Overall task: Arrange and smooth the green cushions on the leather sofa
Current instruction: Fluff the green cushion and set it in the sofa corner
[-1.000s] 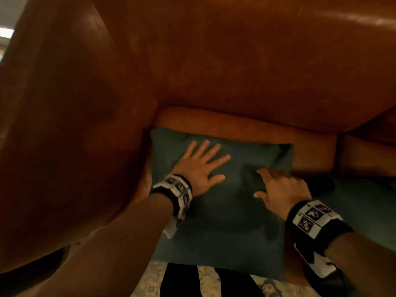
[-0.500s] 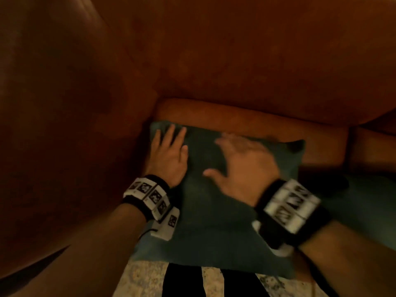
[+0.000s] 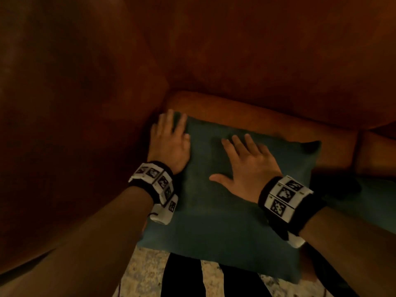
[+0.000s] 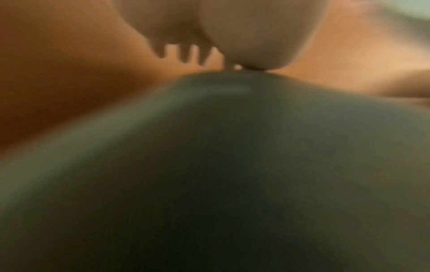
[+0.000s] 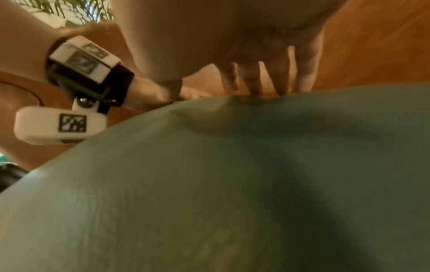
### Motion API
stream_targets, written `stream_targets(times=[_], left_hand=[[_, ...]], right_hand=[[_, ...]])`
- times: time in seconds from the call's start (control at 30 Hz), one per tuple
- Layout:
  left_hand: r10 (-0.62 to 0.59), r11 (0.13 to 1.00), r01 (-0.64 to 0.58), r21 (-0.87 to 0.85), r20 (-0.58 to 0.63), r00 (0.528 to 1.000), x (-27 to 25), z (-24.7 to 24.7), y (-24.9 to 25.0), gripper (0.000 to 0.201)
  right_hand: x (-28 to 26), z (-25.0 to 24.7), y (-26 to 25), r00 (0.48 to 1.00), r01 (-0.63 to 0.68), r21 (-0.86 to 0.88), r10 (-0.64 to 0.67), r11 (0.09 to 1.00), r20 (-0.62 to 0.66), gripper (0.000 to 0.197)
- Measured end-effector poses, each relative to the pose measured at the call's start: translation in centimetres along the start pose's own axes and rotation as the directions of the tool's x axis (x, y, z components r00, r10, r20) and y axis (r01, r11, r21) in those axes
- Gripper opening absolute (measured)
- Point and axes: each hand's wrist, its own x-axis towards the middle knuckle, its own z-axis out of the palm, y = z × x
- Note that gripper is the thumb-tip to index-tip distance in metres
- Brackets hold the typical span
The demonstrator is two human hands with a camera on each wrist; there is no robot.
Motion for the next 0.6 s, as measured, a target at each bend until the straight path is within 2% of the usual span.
stream_targets(times=[0.03,0.07,0.1,0.13,0.17,0.2,0.23,0.27,0.3,0.33,0.37,0.4,0.47,0.53,0.6], left_hand=[[0.178,0.984,-0.178,0.028,-0.006,0.984,-0.5,0.0,1.4,0.058],[0.326,0.943,-0.328,0.064,0.034,0.945,-1.2,0.3,2.4,0.058],[0.392,0.911,-0.4,0.096,0.097,0.915,-1.9,0.8,2.9,0.059],[0.372,0.915,-0.389,0.111,0.148,0.916,-2.3,1.4,2.6,0.06],[0.279,0.95,-0.298,0.091,0.174,0.944,-2.6,1.8,1.4,0.062],[0.13,0.989,-0.142,0.045,0.193,0.973,-3.0,2.1,-0.3,0.063],[-0.033,0.999,0.037,-0.015,0.226,0.974,-3.4,2.3,-2.0,0.063],[-0.168,0.977,0.197,-0.076,0.285,0.944,-3.7,2.3,-3.5,0.063],[-0.253,0.944,0.308,-0.117,0.34,0.906,-4.2,2.0,-4.5,0.062],[-0.293,0.922,0.361,-0.14,0.357,0.887,-5.0,1.6,-5.0,0.062],[-0.302,0.92,0.363,-0.147,0.322,0.897,-6.0,1.0,-4.7,0.063],[-0.278,0.939,0.315,-0.134,0.241,0.93,-7.0,0.4,-3.8,0.064],[-0.103,0.992,0.109,-0.069,0.086,0.991,-8.7,-0.5,-0.2,0.066],[0.132,0.991,-0.129,-0.046,0.072,0.989,-10.6,0.7,3.7,0.063],[0.264,0.964,-0.264,-0.019,0.142,0.954,-12.1,2.8,5.4,0.062]], right_hand=[[-0.2,0.1,0.1,0.999,-0.014,-0.029,0.015,0.999,0.038,0.101],[-0.2,0.3,0.3,0.997,-0.02,-0.058,0.024,0.998,0.069,0.105],[-0.1,0.5,0.6,0.996,-0.023,-0.075,0.03,0.997,0.087,0.108],[0.1,0.6,0.8,0.994,-0.03,-0.077,0.037,0.997,0.098,0.109],[0.3,0.7,0.9,0.994,-0.032,-0.074,0.04,0.997,0.101,0.109],[0.7,0.7,0.8,0.995,-0.031,-0.076,0.038,0.997,0.092,0.108],[1.1,0.7,0.8,0.996,-0.034,-0.081,0.04,0.996,0.079,0.107],[1.5,0.7,0.9,0.996,-0.042,-0.089,0.049,0.995,0.076,0.107],[1.8,0.6,1.0,0.995,-0.05,-0.098,0.058,0.994,0.085,0.106],[2.0,0.7,1.1,0.993,-0.055,-0.11,0.066,0.992,0.099,0.106],[2.0,0.8,1.2,0.992,-0.057,-0.124,0.07,0.991,0.105,0.105],[1.9,1.1,1.2,0.992,-0.059,-0.137,0.073,0.989,0.099,0.105],[1.7,1.6,1.1,0.993,-0.07,-0.157,0.084,0.985,0.084,0.103],[1.8,1.9,0.9,0.991,-0.087,-0.175,0.103,0.981,0.083,0.101],[2.2,2.0,0.9,0.99,-0.104,-0.179,0.118,0.978,0.071,0.099]])
